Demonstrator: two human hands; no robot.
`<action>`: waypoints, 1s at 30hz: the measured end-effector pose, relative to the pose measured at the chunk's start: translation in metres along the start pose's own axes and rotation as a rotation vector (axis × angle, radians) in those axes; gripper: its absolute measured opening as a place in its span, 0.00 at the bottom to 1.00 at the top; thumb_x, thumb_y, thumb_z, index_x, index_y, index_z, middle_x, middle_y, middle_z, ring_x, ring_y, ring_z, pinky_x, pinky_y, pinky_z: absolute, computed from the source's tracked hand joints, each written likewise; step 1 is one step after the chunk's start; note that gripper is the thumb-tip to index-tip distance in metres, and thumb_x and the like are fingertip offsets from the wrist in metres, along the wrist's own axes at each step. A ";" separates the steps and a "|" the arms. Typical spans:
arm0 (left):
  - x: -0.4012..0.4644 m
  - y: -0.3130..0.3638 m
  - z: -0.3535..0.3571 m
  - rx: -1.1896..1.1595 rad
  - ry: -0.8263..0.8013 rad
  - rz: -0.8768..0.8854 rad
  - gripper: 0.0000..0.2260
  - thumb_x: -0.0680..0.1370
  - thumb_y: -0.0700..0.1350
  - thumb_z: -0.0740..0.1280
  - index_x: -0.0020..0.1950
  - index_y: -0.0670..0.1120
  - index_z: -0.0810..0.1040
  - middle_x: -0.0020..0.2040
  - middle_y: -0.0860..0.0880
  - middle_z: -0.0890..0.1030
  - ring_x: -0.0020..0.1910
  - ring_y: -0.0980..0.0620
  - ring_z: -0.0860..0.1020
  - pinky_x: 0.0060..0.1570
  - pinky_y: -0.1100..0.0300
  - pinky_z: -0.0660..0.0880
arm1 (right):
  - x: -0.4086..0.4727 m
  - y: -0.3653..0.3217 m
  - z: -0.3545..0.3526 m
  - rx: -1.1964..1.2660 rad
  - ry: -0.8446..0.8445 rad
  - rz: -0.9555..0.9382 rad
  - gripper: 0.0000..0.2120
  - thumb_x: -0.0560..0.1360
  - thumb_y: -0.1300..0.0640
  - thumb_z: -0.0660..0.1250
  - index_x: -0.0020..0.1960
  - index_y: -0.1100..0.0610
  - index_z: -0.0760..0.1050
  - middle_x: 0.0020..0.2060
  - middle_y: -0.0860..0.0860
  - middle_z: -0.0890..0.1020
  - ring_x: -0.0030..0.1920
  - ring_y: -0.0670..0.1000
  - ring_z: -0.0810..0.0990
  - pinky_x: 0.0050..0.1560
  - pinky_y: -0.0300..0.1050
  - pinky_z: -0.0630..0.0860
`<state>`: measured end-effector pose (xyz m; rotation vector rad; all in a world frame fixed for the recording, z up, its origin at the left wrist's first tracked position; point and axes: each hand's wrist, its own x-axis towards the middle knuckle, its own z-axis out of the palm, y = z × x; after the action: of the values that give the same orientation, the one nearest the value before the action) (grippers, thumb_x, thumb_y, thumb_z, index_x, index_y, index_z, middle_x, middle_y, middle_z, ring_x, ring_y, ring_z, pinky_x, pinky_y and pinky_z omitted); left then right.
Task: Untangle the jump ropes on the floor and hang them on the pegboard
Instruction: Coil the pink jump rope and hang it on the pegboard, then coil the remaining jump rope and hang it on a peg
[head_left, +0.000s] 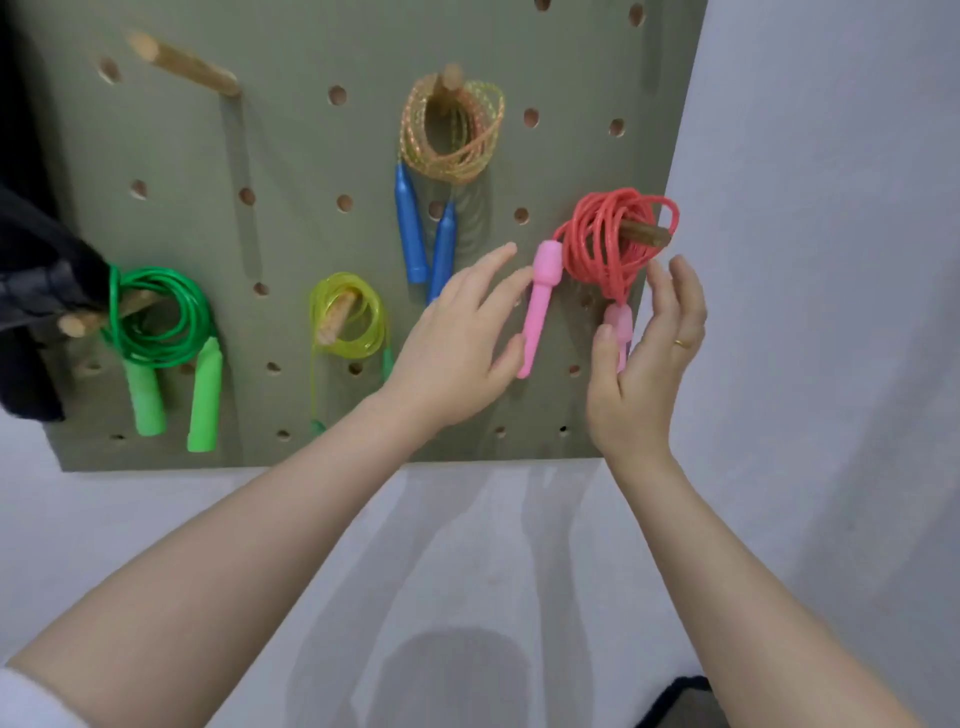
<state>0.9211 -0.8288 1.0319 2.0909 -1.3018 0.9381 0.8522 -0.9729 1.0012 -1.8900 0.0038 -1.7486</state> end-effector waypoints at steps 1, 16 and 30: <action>-0.017 -0.003 -0.009 0.001 -0.018 -0.002 0.24 0.73 0.50 0.57 0.67 0.42 0.71 0.71 0.41 0.67 0.65 0.40 0.70 0.58 0.46 0.72 | -0.014 -0.014 0.004 0.011 -0.002 -0.051 0.22 0.73 0.63 0.57 0.66 0.64 0.66 0.66 0.53 0.63 0.68 0.46 0.60 0.72 0.43 0.56; -0.513 -0.027 -0.223 0.103 -0.580 -1.104 0.15 0.79 0.41 0.59 0.66 0.46 0.71 0.61 0.49 0.77 0.51 0.47 0.78 0.51 0.58 0.72 | -0.355 -0.244 0.117 0.376 -1.625 0.057 0.14 0.74 0.65 0.54 0.48 0.59 0.78 0.46 0.50 0.79 0.45 0.49 0.74 0.47 0.41 0.69; -0.770 0.219 -0.392 0.168 -0.060 -2.246 0.11 0.79 0.40 0.60 0.60 0.43 0.76 0.52 0.46 0.82 0.45 0.48 0.79 0.45 0.62 0.70 | -0.600 -0.548 0.072 0.666 -2.447 -0.946 0.13 0.80 0.58 0.53 0.56 0.53 0.76 0.56 0.51 0.79 0.54 0.52 0.77 0.55 0.49 0.75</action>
<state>0.3744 -0.2076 0.7020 2.0311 1.2997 -0.1636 0.6302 -0.2626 0.6675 -2.0657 -2.0111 1.2056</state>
